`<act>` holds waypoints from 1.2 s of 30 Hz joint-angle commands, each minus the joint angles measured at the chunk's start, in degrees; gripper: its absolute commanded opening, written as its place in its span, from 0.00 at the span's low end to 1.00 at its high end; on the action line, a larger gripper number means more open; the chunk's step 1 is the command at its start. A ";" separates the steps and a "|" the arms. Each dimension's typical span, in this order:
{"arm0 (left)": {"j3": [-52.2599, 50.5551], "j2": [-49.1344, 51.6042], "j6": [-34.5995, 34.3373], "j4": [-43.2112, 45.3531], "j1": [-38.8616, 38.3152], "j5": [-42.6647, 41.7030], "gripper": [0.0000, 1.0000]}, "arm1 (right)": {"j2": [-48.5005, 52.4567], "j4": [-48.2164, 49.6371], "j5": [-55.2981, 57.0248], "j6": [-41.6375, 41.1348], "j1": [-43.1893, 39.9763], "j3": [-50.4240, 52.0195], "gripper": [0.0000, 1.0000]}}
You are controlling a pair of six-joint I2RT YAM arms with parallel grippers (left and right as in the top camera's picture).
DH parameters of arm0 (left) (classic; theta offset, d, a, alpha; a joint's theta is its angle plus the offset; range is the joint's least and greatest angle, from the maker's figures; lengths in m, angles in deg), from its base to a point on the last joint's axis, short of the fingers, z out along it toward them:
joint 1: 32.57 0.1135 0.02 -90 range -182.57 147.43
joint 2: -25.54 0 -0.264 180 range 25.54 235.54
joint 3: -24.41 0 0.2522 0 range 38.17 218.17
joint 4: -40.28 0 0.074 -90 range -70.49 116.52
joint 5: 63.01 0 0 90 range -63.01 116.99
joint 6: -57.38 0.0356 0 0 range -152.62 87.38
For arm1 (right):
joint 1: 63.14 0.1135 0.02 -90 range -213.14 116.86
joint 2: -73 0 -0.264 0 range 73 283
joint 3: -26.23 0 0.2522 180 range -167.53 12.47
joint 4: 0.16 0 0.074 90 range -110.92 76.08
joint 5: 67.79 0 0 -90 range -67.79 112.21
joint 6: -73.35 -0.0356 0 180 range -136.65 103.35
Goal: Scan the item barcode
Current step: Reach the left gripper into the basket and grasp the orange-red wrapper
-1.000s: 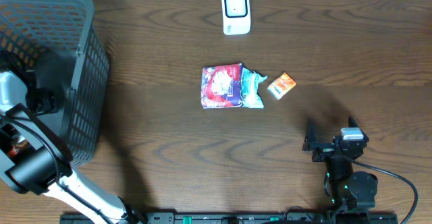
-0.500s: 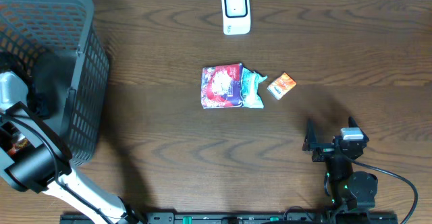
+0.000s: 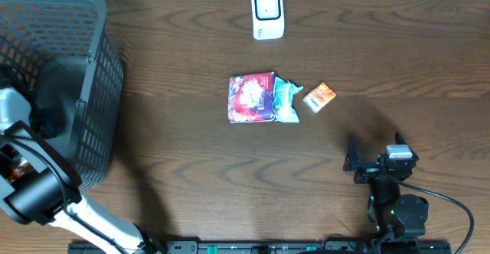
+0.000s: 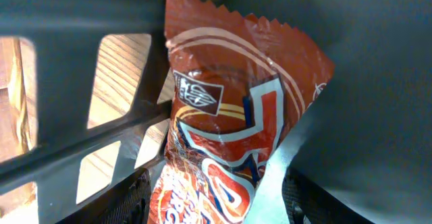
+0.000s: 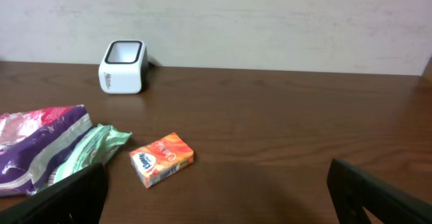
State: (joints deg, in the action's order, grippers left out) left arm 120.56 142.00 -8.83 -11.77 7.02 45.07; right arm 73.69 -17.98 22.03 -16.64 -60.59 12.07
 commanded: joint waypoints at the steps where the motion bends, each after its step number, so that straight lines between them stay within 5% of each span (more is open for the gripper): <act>1: -4.55 4.52 -0.92 -0.44 1.16 -3.69 0.64 | -0.24 -0.24 0.04 -0.79 0.50 0.09 0.99; 13: -1.16 0.33 -0.48 -1.05 -0.04 -0.46 0.58 | -0.24 -0.24 0.04 -0.81 0.50 0.09 0.99; 18: -0.72 -5.35 -0.20 1.81 -0.94 -3.13 0.67 | -0.24 -0.24 0.04 -0.79 0.50 0.09 0.99; 36: -7.26 -4.90 5.75 4.79 -0.61 -4.85 0.66 | -0.24 -0.24 0.04 -0.81 0.50 0.09 0.99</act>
State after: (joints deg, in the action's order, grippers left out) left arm 114.42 136.85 -4.74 -7.64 6.17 39.39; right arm 73.69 -17.98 22.03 -16.64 -60.59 12.07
